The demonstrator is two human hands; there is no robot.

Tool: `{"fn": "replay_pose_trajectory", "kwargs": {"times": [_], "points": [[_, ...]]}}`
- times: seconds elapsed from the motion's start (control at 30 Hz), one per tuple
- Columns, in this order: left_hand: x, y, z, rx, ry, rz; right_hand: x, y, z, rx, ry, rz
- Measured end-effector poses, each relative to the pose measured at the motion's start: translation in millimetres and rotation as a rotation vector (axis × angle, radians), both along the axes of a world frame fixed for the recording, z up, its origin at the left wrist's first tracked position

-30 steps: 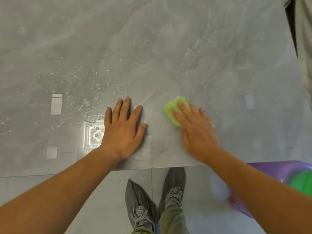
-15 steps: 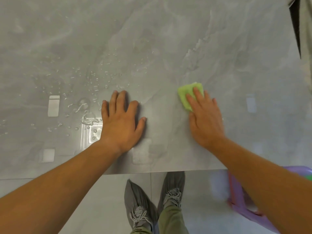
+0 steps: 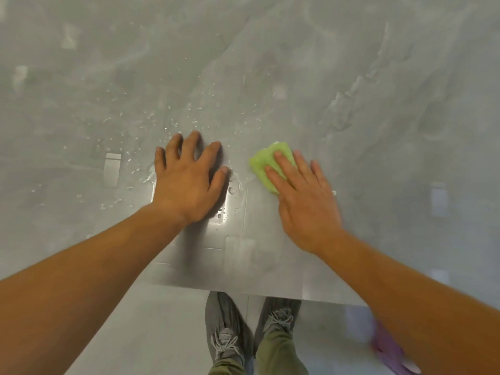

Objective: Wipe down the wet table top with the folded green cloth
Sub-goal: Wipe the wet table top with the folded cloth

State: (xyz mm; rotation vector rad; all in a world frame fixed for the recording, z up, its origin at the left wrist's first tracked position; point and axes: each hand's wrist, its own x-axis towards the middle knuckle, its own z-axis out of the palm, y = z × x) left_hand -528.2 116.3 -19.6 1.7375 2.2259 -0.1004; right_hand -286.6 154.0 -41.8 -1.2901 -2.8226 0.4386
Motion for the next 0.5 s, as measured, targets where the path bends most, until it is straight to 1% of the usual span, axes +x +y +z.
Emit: {"fn": "replay_pose_trajectory", "kwargs": {"times": [0.03,0.07,0.1,0.23,0.3,0.33,0.37,0.4,0.5], "points": [[2,5,2,0.015,0.005,0.015,-8,3,2,-0.016,0.011,-0.075],[3,10,2,0.022,0.014,0.026,-13,-3,2,-0.02,0.016,-0.089],[4,15,1,0.016,0.021,0.031,-15,-16,2,-0.016,0.015,-0.044],[6,23,-5,-0.091,-0.018,0.069,5,-74,6,-0.034,0.016,0.401],[5,26,-1,-0.111,-0.031,0.082,15,-59,5,-0.023,0.018,0.54],[4,28,3,-0.102,-0.032,0.085,15,-43,4,-0.017,0.005,0.551],[3,31,6,-0.077,-0.028,0.083,13,-22,2,-0.01,-0.014,0.51],[1,35,10,-0.046,-0.015,0.077,8,5,0,0.0,-0.029,0.423],[-7,46,17,-0.004,0.033,0.054,-20,101,-3,0.002,-0.032,0.09]]}}
